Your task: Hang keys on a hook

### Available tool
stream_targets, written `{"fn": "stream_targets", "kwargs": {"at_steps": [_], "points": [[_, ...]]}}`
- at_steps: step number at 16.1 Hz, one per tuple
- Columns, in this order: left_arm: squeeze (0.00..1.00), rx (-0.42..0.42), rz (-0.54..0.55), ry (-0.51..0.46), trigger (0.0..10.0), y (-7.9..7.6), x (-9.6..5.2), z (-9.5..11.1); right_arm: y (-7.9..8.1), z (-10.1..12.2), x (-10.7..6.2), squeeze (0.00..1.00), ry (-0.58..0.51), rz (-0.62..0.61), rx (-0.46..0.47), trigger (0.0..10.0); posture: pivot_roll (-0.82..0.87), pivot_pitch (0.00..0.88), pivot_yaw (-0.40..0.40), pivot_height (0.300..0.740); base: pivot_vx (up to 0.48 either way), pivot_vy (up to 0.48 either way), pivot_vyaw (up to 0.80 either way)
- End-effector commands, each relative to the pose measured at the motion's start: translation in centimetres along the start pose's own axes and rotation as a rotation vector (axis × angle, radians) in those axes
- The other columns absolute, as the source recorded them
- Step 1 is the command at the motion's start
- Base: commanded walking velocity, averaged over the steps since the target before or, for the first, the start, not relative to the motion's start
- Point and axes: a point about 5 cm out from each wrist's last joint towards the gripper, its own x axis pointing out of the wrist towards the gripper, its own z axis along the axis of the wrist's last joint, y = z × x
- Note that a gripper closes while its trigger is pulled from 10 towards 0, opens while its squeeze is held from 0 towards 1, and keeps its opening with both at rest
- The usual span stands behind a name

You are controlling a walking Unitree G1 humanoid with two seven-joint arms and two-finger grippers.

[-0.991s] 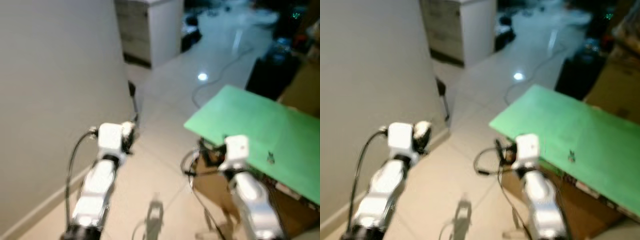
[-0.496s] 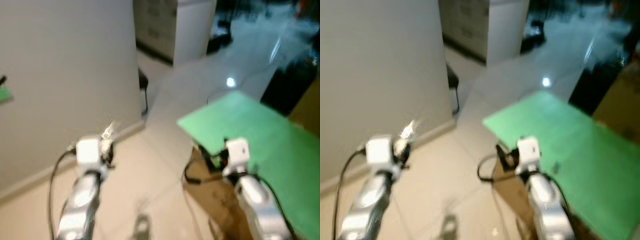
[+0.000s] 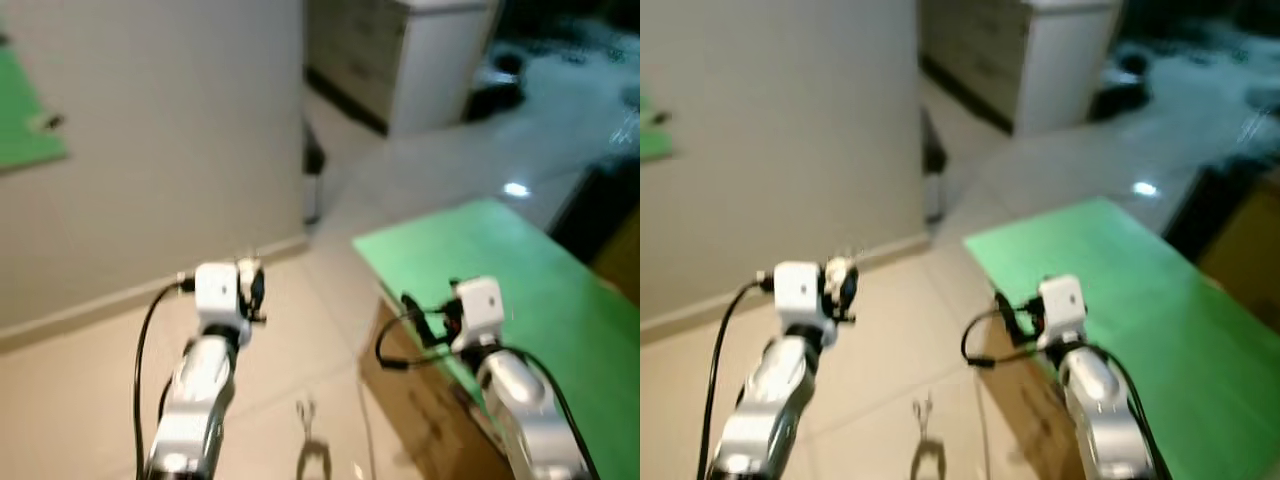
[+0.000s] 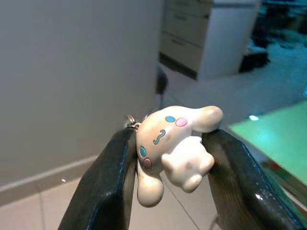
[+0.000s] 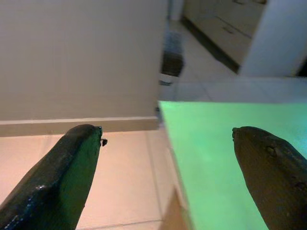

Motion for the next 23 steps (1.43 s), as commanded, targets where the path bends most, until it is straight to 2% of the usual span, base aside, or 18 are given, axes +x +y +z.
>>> {"fn": "stream_targets", "kwargs": {"at_steps": [1, 3, 8, 13, 18, 21, 22, 23], "points": [[0.00, 0.013, 0.005, -0.011, 10.0, 0.3, 0.1, 0.5, 0.1, 0.6, 0.4, 0.00, -0.029, -0.001, 0.017, 10.0, -0.03, 0.000, 0.025, 0.740, 0.469, 0.000, 0.66], [0.00, 0.051, -0.014, -0.020, 10.0, 0.3, 0.4, 0.9, 0.2, 0.7, 0.6, 0.00, -0.044, -0.019, 0.030, 10.0, -0.03, 0.000, 0.050, 0.740, 0.469, 0.000, 0.65], [0.00, 0.060, -0.031, -0.016, 10.0, 0.3, 0.8, 1.2, 0.3, 0.6, 0.5, 0.00, -0.049, -0.027, 0.041, 10.0, -0.03, 0.000, 0.067, 0.740, 0.469, 0.000, 0.64], [0.00, 0.055, -0.032, -0.021, 10.0, -0.3, 0.5, 1.4, 0.5, 0.4, 1.1, 0.00, -0.042, 0.007, 0.039, 10.0, -0.01, 0.000, 0.050, 0.740, 0.477, 0.000, 0.62], [0.00, 0.066, -0.013, -0.012, 10.0, 0.3, 0.6, 1.3, 0.8, 0.8, 1.7, 0.00, -0.060, 0.023, 0.046, 10.0, 0.01, 0.000, 0.040, 0.740, 0.480, 0.000, 0.61], [0.00, 0.070, -0.005, 0.025, 10.0, 0.9, 1.5, 1.5, 0.4, 0.9, 1.9, 0.00, -0.060, -0.018, 0.039, 10.0, 0.01, 0.000, 0.045, 0.740, 0.411, 0.000, 0.19], [0.00, 0.054, -0.040, 0.046, 10.0, 0.8, 1.8, 1.4, 0.4, 0.9, 1.9, 0.00, -0.063, -0.023, 0.039, 10.0, 0.01, 0.000, 0.048, 0.740, 0.000, 0.000, 0.00], [0.00, 0.113, -0.142, 0.073, 10.0, 0.4, 2.8, 1.7, -0.2, 1.3, 2.0, 0.00, -0.067, -0.015, 0.006, 10.0, 0.01, 0.000, 0.053, 0.740, 0.000, 0.000, 0.00]]}}
